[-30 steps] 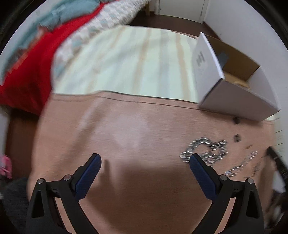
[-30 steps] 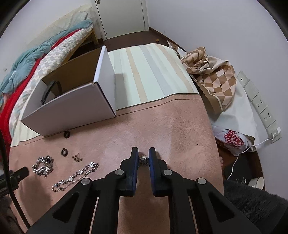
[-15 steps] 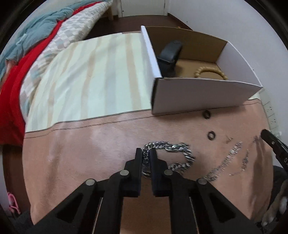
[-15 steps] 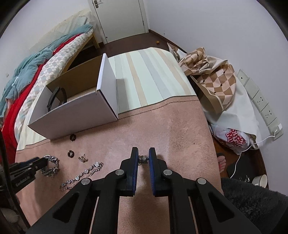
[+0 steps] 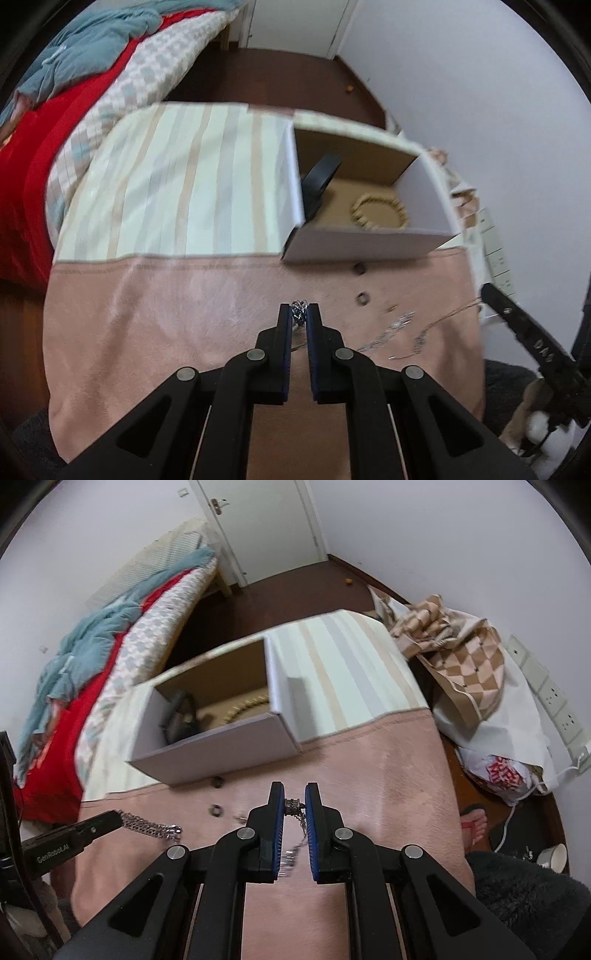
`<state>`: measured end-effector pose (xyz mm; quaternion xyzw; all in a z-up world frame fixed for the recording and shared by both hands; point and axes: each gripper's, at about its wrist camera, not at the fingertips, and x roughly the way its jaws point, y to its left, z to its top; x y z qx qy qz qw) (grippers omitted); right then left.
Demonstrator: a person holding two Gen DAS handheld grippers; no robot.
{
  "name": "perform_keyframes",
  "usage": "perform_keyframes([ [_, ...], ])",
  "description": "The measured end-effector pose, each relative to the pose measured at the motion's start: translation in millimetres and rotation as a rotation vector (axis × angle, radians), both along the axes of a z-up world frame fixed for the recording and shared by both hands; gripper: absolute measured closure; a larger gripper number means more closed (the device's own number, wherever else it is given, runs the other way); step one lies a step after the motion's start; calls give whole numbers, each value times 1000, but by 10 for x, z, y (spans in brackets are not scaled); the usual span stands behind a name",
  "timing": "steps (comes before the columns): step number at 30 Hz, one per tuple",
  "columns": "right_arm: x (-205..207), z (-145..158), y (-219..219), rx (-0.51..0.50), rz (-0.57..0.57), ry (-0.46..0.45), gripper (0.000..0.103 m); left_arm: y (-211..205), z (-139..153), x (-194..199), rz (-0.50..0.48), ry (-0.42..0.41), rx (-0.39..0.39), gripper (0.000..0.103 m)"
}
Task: Organize jewelry
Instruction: 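Grasp the silver chain bracelet with the left tool while the right tool grasps a silver necklace, then carry both silver pieces into the white box and open both tools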
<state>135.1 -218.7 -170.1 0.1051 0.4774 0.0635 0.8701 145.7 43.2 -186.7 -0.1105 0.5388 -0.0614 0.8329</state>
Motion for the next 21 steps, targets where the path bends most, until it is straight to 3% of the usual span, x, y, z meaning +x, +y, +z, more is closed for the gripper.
perform_keyframes([
  [8,233,684,203,86,108,-75,92,-1,715,229,-40,-106,-85,98],
  [13,602,1150,331,105,170,-131,92,-61,1057,532,-57,-173,-95,98],
  [17,1018,1299,432,99,211,-128,92,-110,1010,785,-59,-163,-110,98],
  [21,1408,1155,569,58,251,-61,92,-165,793,1000,-66,-114,-112,98],
])
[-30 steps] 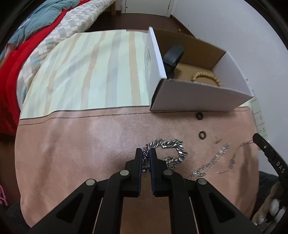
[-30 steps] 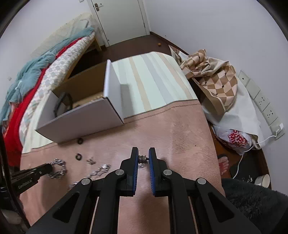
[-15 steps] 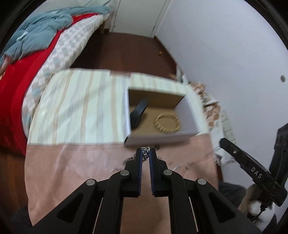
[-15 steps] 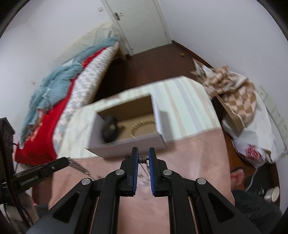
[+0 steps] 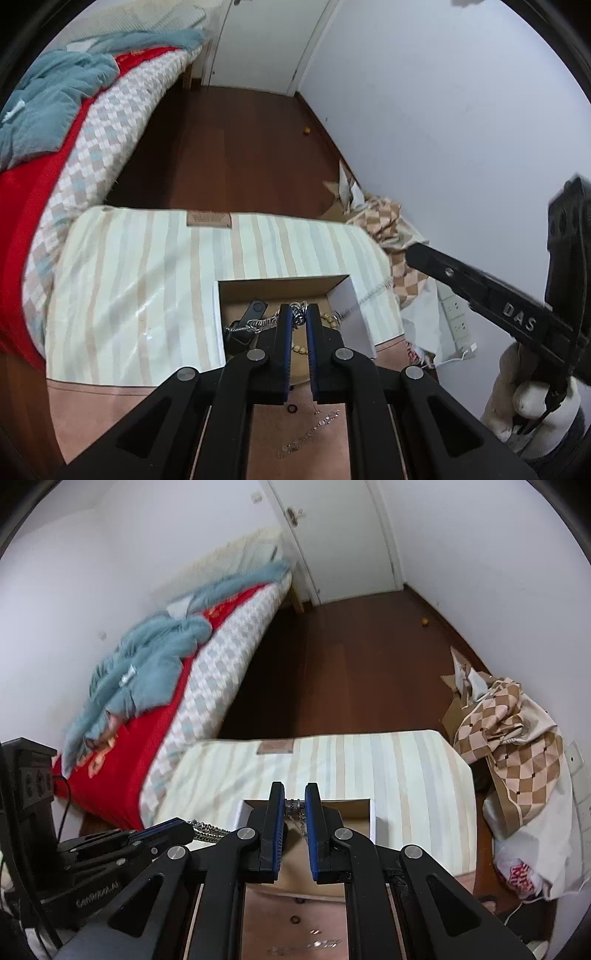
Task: Organize jewelry
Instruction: 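Carry both silver pieces into the white box and open both tools, then withdraw both tools from the box toward the remaining jewelry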
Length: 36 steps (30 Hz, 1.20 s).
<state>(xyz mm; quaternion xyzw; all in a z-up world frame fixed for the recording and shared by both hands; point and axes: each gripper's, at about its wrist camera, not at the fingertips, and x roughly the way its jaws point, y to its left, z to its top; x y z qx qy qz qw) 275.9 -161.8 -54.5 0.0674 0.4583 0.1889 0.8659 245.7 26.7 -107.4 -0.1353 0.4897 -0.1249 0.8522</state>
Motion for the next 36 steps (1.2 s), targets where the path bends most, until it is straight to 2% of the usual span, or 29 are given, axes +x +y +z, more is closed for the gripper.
perform_keyframes([
  [5,320,-387,118,-78,26,77,92,-41,-351,152,-11,92,-22,98],
  [9,466,-634,205,-139,47,94,92,-42,-533,192,-14,154,-31,97],
  [12,553,-751,257,-158,71,119,91,24,-619,210,40,204,-26,95],
  [15,617,-837,280,-173,74,163,90,78,-642,229,67,221,-17,93],
  [17,623,-852,236,-174,60,180,78,87,-588,214,86,196,37,70],
  [18,611,-846,208,-170,54,180,59,92,-550,196,98,175,69,40],
  [19,591,-832,175,-166,45,177,44,104,-515,179,110,156,91,27],
  [20,567,-817,141,-160,37,173,42,113,-474,147,121,129,116,27],
  [23,470,-767,58,-160,14,163,41,130,-412,68,137,88,193,27],
  [27,266,-734,-49,-199,-31,151,39,162,-387,-57,166,53,287,15],
  [30,70,-792,-69,-293,-65,141,11,175,-421,-166,181,46,335,7],
  [33,-112,-912,-78,-310,-72,174,9,159,-466,-297,189,39,360,7],
  [36,-267,-1002,-58,-331,-69,189,0,131,-492,-404,195,45,372,6],
])
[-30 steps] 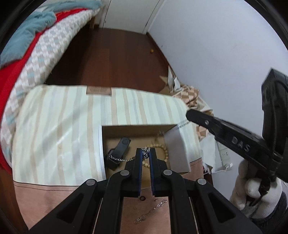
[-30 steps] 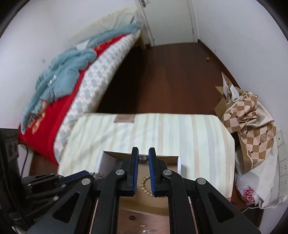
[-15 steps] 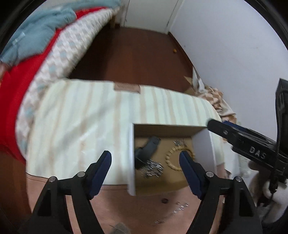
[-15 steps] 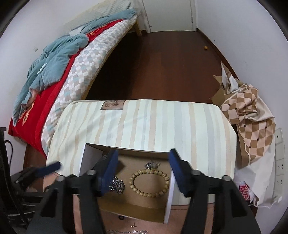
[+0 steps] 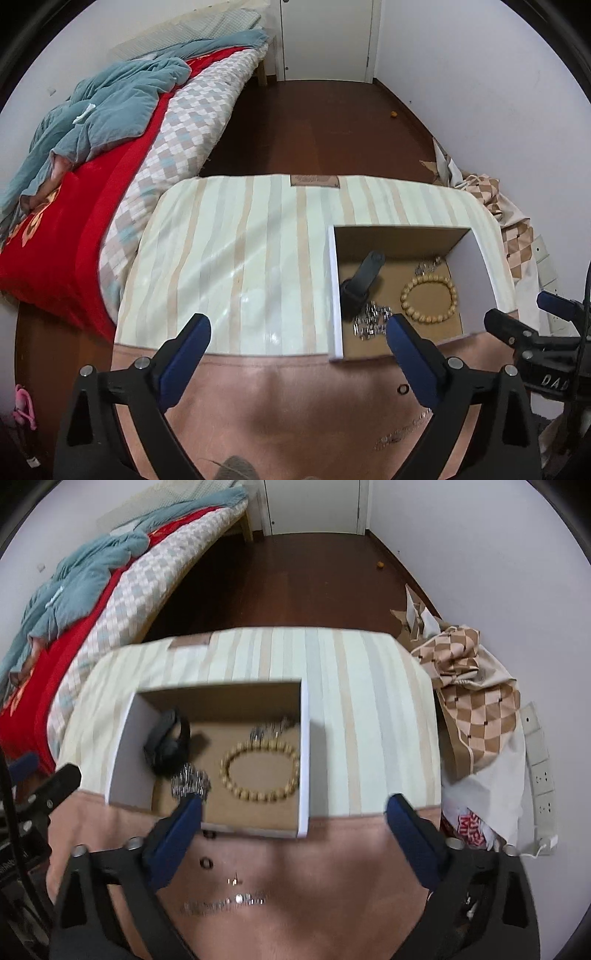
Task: Organize jewelry
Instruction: 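Withdraw both tools from the box toward the remaining jewelry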
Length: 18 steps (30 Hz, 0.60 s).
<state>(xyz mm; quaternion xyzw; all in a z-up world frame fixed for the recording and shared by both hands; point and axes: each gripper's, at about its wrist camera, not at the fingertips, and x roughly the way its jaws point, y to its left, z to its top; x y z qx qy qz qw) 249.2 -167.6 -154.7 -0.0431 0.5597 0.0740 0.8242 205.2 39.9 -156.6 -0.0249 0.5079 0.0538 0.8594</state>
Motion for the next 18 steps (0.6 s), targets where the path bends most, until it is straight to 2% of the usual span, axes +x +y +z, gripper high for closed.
perform_keyframes([
  [7,-294,164,15,-27,-12,-68,0,-65,151,-237,12,-37,51,6],
  [13,-482,511,21,-44,-12,-155,0,-94,421,-477,29,-101,84,6],
  [18,-703,809,-1,-32,-16,-213,0,-126,631,-690,24,-139,72,6],
])
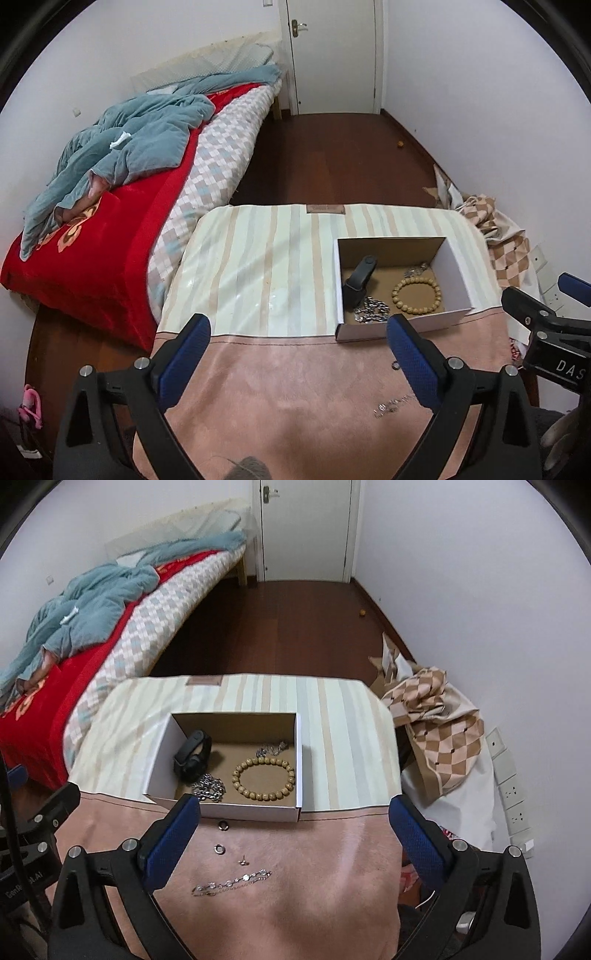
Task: Organize jewelry
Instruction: 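Withdraw both tools from the box toward the remaining jewelry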
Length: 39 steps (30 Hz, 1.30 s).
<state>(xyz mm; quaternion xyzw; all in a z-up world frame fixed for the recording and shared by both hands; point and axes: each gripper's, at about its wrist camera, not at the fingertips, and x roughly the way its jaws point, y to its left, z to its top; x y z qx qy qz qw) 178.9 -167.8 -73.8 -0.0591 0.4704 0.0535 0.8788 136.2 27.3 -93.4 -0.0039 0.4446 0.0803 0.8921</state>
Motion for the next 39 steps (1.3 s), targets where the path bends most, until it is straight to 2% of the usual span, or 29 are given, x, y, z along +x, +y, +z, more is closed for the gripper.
perform_keyframes([
  [10,-422,375,-52,26,-9,-67,0,-92,308,-327,-12,-61,-18,6],
  [16,-536,336,-143,68,-24,-63,0,-75,157,-367,40,-74,17,6],
  [19,-507,74,-230,93,-41,-9,0,-41,-67,-350,64,-48,40,6],
  [24,-456,-639,-394,145,-78,115,0,7,-592,-301,100,54,94,6],
  [27,-428,-1023,-421,167,-86,152,0,24,-864,-269,117,110,128,6],
  [29,-402,-1239,-406,179,-82,168,4,58,-1004,-243,125,144,137,6],
  [32,-361,-1479,-353,227,-71,199,19,141,-1148,-232,137,189,127,6],
  [36,-300,-1673,-200,233,-42,204,34,229,-1298,-208,149,234,118,6],
  [39,-290,-1721,-51,186,-11,167,44,275,-1389,-201,155,258,115,6],
])
